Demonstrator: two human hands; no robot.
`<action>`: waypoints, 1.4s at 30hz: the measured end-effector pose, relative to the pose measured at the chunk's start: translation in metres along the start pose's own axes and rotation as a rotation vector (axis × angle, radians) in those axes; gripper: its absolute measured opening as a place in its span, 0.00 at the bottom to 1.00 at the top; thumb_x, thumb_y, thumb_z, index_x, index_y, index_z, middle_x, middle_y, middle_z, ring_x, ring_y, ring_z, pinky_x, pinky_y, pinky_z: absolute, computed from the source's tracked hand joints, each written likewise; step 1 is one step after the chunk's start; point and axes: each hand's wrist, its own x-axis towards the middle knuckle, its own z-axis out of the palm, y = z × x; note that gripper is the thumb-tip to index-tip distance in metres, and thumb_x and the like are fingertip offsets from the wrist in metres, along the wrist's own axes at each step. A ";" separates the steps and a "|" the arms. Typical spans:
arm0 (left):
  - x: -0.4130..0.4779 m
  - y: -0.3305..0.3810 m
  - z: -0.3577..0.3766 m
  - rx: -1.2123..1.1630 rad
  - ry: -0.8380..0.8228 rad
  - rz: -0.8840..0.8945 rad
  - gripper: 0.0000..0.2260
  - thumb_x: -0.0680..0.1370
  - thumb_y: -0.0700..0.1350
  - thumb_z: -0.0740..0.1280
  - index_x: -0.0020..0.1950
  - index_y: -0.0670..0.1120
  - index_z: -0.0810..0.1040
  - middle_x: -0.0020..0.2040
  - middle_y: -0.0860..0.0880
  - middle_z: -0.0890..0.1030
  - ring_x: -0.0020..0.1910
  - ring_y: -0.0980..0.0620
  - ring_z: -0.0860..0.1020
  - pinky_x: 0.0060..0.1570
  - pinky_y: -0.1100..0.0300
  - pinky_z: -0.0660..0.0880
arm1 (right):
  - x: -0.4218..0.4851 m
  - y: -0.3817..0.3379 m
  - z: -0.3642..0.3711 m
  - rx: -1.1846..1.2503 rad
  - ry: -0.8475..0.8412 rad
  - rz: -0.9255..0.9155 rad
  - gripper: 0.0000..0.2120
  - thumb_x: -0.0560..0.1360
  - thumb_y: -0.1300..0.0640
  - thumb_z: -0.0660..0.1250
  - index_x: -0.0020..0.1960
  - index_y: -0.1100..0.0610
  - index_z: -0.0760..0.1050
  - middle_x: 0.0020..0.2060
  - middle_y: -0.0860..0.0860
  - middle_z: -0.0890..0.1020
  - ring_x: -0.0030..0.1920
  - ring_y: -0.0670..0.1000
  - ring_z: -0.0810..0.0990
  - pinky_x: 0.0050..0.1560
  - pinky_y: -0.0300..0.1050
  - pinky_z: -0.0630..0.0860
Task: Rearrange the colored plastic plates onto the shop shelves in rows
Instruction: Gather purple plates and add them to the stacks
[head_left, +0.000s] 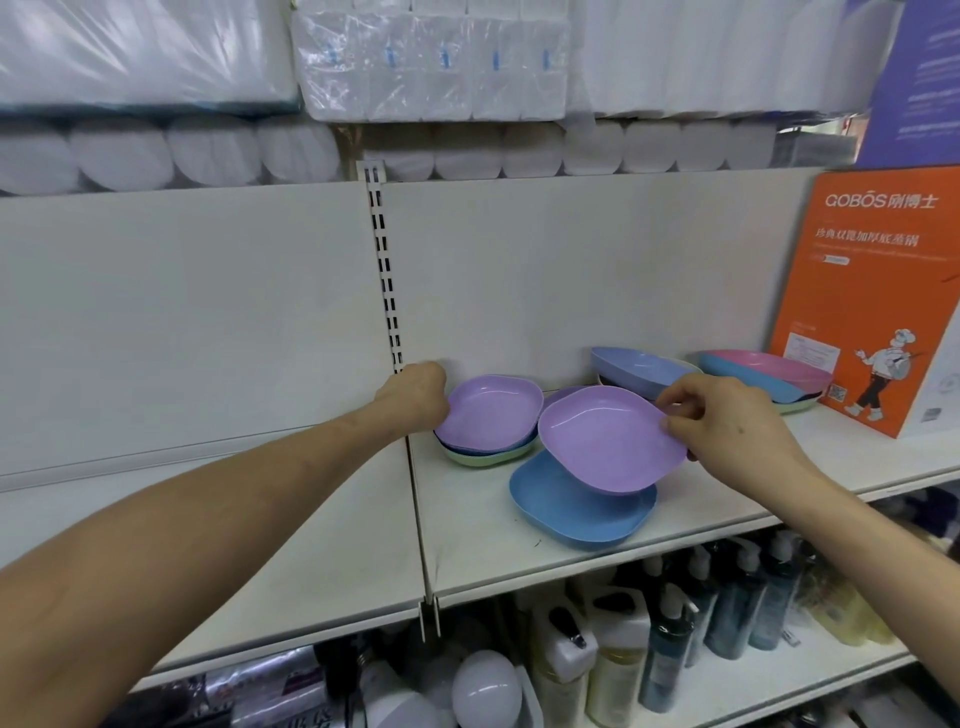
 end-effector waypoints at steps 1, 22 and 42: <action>0.000 0.000 0.000 0.007 0.015 0.013 0.06 0.76 0.37 0.66 0.51 0.43 0.78 0.52 0.44 0.80 0.51 0.42 0.80 0.47 0.53 0.77 | 0.000 0.000 0.000 0.001 -0.001 0.001 0.09 0.74 0.64 0.71 0.47 0.49 0.80 0.36 0.46 0.85 0.35 0.42 0.80 0.35 0.37 0.70; -0.021 0.008 -0.030 -0.048 0.135 0.080 0.10 0.78 0.40 0.62 0.58 0.41 0.71 0.51 0.41 0.79 0.49 0.38 0.79 0.43 0.51 0.74 | -0.008 -0.007 0.001 0.075 -0.085 0.047 0.15 0.78 0.66 0.62 0.61 0.51 0.71 0.41 0.52 0.83 0.30 0.48 0.82 0.37 0.44 0.75; -0.066 -0.023 -0.033 -0.739 -0.202 -0.094 0.17 0.80 0.34 0.56 0.60 0.42 0.82 0.46 0.43 0.78 0.34 0.52 0.76 0.34 0.63 0.74 | -0.009 -0.028 0.013 0.374 -0.235 0.110 0.23 0.74 0.55 0.77 0.67 0.46 0.77 0.53 0.43 0.79 0.38 0.47 0.78 0.40 0.39 0.73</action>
